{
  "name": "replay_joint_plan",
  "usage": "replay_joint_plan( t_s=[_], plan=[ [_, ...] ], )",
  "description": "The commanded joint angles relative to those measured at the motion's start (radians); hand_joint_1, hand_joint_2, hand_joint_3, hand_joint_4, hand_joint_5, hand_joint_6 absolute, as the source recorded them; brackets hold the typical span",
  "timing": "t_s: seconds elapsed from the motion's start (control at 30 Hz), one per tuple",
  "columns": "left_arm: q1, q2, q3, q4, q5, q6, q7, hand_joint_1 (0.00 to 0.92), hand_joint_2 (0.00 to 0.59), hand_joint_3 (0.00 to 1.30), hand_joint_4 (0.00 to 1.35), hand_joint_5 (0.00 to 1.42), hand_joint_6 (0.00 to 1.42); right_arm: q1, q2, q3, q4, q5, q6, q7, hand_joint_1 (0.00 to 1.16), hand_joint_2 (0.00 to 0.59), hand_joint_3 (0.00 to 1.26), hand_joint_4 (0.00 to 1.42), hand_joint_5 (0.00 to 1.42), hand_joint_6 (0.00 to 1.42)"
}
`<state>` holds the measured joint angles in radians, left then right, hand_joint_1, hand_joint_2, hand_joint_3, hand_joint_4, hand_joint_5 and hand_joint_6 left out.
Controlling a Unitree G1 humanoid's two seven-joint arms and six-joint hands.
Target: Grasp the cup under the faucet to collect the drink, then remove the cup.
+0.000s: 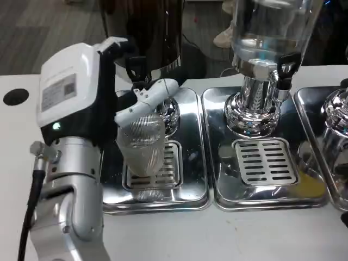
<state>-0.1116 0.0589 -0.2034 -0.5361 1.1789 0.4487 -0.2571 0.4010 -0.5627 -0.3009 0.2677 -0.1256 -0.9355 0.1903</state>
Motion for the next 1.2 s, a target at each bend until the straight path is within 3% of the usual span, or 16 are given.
replay_joint_plan(
  t_s=[0.03, 1.2],
  plan=[
    [0.002, 0.002, -0.014, -0.001, 0.002, 0.003, -0.014, 0.014, 0.054, 0.37, 0.32, 0.84, 1.04, 0.004, -0.013, -0.005, 0.009, 0.013, -0.017, 0.004, 0.54, 0.290, 0.29, 0.20, 0.16, 0.00],
    [0.128, 0.003, -0.079, -0.074, 0.000, -0.027, -0.034, 0.029, 0.062, 0.38, 0.32, 0.84, 1.04, 0.000, -0.008, -0.001, 0.015, 0.029, -0.019, 0.013, 0.51, 0.292, 0.28, 0.20, 0.16, 0.00]
  ],
)
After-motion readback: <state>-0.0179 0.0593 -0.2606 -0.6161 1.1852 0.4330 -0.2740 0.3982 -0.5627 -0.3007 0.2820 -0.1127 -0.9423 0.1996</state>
